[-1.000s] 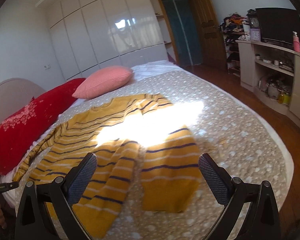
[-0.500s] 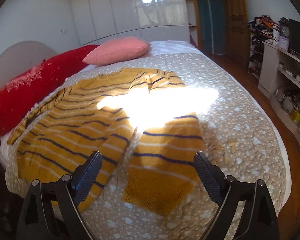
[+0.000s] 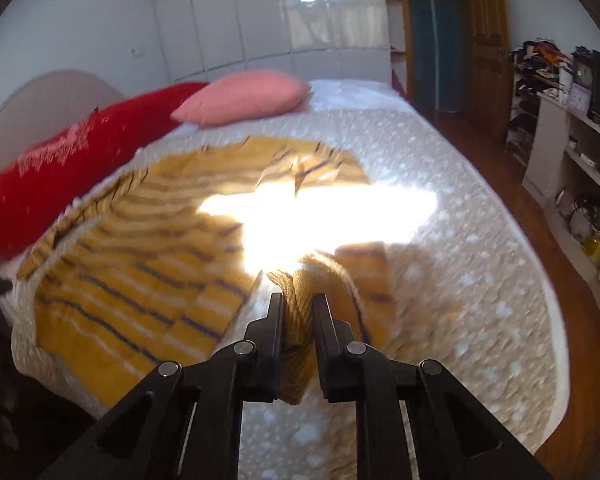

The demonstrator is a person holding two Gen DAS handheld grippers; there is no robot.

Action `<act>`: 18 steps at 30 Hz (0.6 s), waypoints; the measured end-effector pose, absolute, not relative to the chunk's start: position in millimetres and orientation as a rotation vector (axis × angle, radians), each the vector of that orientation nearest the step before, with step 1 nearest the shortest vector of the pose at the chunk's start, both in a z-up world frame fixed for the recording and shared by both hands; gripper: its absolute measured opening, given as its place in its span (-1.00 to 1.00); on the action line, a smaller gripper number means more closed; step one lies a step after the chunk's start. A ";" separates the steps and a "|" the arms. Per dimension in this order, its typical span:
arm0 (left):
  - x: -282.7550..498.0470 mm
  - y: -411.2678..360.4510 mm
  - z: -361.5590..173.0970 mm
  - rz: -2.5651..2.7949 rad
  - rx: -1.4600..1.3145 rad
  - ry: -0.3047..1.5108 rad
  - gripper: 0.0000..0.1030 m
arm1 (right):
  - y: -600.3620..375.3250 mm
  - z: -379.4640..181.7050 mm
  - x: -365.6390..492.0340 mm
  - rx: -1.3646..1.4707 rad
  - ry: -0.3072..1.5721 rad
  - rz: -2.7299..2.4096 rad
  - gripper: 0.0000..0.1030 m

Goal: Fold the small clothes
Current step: 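Lift the held sleeve and fold it across the sweater body, release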

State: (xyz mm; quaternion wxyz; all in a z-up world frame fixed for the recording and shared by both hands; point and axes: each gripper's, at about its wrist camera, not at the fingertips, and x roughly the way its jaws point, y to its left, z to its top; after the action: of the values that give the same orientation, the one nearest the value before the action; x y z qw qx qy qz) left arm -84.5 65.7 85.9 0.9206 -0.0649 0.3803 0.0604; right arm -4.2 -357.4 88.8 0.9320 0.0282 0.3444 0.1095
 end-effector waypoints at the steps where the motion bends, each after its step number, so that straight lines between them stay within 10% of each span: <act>1: -82.6 65.9 86.0 0.122 -0.138 0.780 0.37 | -371.7 105.3 5.0 0.071 0.676 0.184 -0.71; 13: -71.2 65.8 69.4 0.117 -0.177 0.828 0.38 | -504.1 106.4 131.2 -0.002 0.838 -0.409 -0.61; 15: -70.6 67.9 69.3 0.124 -0.179 0.828 0.38 | -491.3 110.0 119.6 0.063 0.795 -0.359 -0.03; 18: -68.2 70.1 67.7 0.125 -0.189 0.834 0.38 | -448.3 115.1 93.6 0.175 0.771 -0.118 0.17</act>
State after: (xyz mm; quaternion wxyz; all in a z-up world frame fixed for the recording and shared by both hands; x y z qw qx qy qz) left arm -68.2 70.1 67.7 0.9080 -0.0917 0.4042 0.0607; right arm 93.6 -448.3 115.1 0.9212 0.0850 0.3753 -0.0572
